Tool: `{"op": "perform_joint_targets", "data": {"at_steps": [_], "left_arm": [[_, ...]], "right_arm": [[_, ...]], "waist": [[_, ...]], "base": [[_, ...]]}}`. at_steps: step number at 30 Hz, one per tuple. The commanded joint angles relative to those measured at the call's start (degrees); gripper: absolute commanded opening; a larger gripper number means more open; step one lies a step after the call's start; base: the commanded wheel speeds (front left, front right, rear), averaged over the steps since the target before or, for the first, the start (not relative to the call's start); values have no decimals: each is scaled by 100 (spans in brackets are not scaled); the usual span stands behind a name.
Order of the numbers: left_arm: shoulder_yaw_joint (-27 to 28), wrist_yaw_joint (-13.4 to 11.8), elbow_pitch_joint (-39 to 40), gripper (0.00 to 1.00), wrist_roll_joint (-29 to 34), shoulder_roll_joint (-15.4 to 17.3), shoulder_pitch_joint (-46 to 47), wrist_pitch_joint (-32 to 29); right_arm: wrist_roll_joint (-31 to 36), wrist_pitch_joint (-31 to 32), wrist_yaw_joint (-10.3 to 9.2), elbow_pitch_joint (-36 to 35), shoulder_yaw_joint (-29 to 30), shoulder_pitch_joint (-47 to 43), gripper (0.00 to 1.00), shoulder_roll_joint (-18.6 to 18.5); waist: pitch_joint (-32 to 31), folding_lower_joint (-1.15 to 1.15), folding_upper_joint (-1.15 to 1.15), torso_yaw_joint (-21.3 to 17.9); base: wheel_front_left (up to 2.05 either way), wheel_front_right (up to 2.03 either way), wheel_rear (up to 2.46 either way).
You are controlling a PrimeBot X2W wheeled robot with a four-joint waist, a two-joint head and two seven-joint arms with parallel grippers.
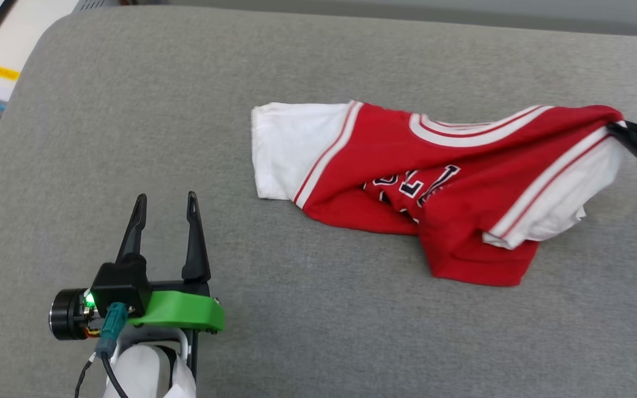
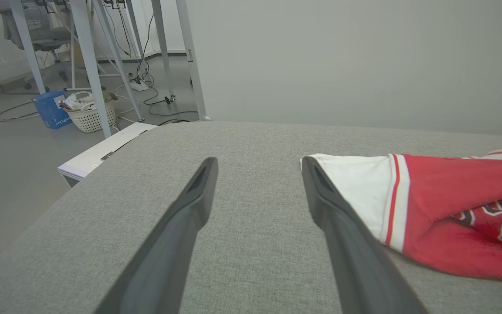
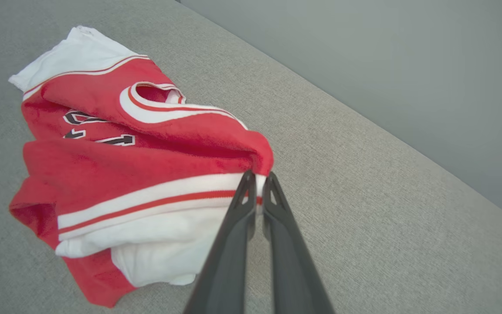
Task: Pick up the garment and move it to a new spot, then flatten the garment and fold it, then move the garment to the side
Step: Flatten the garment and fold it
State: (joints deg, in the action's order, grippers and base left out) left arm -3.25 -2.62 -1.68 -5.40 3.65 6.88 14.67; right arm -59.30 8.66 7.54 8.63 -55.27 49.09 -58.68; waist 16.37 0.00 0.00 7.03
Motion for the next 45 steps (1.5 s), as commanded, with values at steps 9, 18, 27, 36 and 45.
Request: {"op": "perform_joint_targets", "data": {"at_steps": [9, 18, 27, 36, 45], "left_arm": [[100, 106, 17, 100, 139, -40, -226, 33], [38, 141, 44, 100, 167, -58, -72, 33], [-90, 128, 81, 100, 156, -70, 343, 33], [-232, 76, 62, 100, 102, -76, 636, 33], [-128, 41, 32, 100, 108, -76, 635, 33]], "right_arm": [[-450, -104, -5, -481, 1332, -1465, 0, -982], [-420, 447, -5, -156, 2376, -2110, 0, -1198], [244, 1370, -5, 335, 2777, -1358, 0, -147], [1210, 1902, -5, 1917, 2274, -218, 0, 1340], [1143, 1421, -5, 2866, 1777, -164, 0, 1841]], "waist": [[-326, 0, 0, -612], [-35, 0, 0, -515], [602, 0, 0, -194], [931, 0, 0, 28], [776, 0, 0, -17]], "base": [[0, 0, 0], [0, 0, 0], [0, 0, 0], [0, 0, 0], [0, 0, 0]]}}
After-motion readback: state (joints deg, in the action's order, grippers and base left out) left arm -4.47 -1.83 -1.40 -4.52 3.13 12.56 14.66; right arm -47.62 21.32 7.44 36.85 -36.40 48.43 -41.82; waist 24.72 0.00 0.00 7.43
